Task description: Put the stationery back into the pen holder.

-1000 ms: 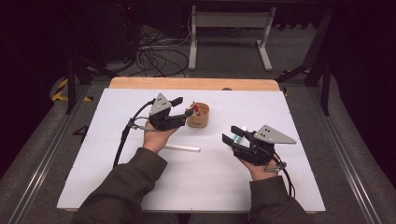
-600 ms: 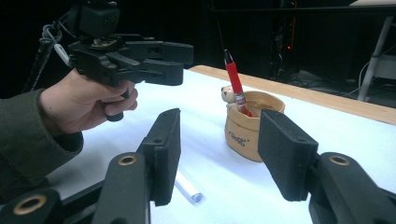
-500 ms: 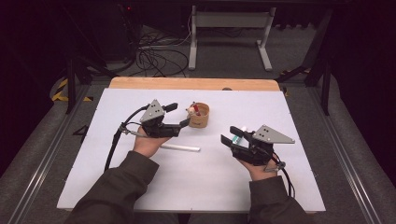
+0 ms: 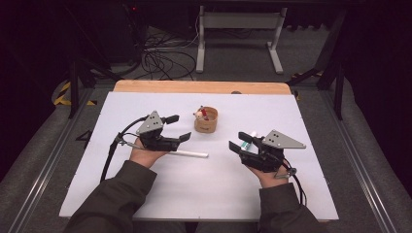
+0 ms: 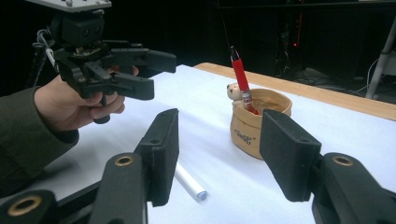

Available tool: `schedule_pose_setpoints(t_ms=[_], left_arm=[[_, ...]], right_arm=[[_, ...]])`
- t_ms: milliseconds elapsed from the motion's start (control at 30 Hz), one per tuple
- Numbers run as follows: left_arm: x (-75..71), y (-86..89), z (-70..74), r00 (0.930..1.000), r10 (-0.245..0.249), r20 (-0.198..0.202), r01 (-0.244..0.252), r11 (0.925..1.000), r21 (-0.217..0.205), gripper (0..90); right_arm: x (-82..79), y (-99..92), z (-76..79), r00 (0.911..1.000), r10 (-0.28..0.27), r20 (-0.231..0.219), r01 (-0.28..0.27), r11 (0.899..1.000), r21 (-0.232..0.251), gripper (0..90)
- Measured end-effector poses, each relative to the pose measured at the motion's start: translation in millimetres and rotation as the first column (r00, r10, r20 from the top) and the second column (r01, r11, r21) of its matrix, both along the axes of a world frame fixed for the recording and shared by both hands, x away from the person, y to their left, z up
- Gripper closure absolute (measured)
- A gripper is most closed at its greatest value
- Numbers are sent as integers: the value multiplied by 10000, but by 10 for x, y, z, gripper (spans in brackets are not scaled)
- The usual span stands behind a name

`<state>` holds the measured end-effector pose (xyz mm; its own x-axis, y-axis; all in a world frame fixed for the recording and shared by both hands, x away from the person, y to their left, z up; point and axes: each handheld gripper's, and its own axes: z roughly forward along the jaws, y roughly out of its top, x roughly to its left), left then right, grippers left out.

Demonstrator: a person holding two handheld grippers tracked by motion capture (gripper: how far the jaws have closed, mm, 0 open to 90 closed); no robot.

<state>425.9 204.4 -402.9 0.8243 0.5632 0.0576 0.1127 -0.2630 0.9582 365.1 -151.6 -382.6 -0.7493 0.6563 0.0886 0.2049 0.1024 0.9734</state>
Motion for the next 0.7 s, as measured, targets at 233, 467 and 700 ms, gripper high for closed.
schedule_pose_setpoints(t_ms=[233, 467, 700], left_arm=[[14, 94, -107, 9997, -180, -189, 184, 9996, 210, 227], [22, 136, -190, 9983, -316, -483, 347, 9973, 643, 254], [8, 174, -312, 9963, -430, -748, 508, 9932, 1051, 298]], right_arm=[[2, 10, -2, 9999, 80, -63, -80, 10000, -2, 478], [4, 1, 1, 9999, 121, -87, -121, 9999, 26, 472], [3, 8, 3, 9997, 229, -129, -230, 9997, -10, 461]])
